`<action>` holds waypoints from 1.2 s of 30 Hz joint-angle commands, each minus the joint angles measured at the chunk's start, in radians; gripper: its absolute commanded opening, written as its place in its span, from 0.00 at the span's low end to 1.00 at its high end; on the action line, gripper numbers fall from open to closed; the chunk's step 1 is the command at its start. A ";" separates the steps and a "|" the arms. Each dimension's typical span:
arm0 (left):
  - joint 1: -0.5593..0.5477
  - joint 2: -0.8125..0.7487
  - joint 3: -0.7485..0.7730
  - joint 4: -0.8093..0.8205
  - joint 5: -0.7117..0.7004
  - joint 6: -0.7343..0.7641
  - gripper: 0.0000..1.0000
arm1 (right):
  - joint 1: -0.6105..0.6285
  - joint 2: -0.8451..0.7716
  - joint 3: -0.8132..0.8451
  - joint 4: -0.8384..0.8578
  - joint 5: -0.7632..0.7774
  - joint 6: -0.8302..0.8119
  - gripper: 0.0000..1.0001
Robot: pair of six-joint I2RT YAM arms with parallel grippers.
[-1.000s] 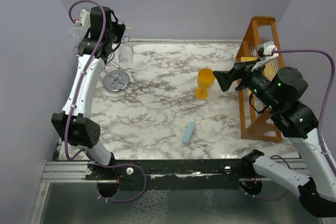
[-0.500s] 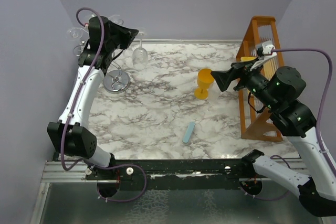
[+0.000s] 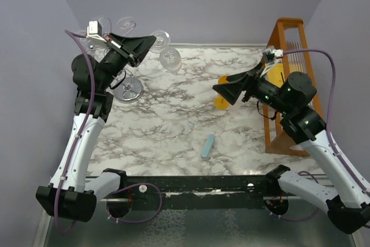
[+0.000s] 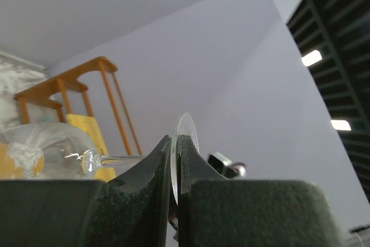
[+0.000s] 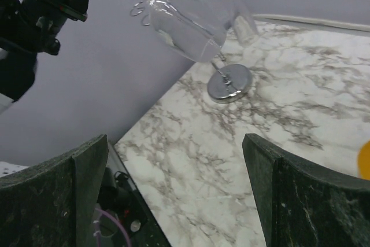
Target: Take the wine glass off the wine glass rack
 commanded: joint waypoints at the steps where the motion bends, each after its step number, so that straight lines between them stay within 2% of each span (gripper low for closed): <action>1: -0.006 -0.084 -0.082 0.385 0.106 -0.219 0.00 | -0.001 0.029 -0.068 0.278 -0.206 0.209 1.00; 10: -0.006 -0.142 -0.223 0.826 0.146 -0.549 0.00 | 0.000 0.096 -0.173 0.684 -0.382 0.456 1.00; 15: -0.006 -0.170 -0.302 0.975 0.122 -0.654 0.00 | 0.001 0.135 -0.204 0.865 -0.430 0.572 0.96; 20: -0.006 -0.186 -0.343 1.061 0.103 -0.715 0.00 | 0.001 0.172 -0.210 0.941 -0.442 0.633 0.95; 24: -0.006 -0.203 -0.365 1.071 0.096 -0.729 0.00 | 0.001 0.192 -0.217 1.014 -0.441 0.674 0.94; 36: -0.007 -0.194 -0.375 1.091 0.098 -0.756 0.00 | 0.021 0.304 -0.191 1.273 -0.487 0.818 0.77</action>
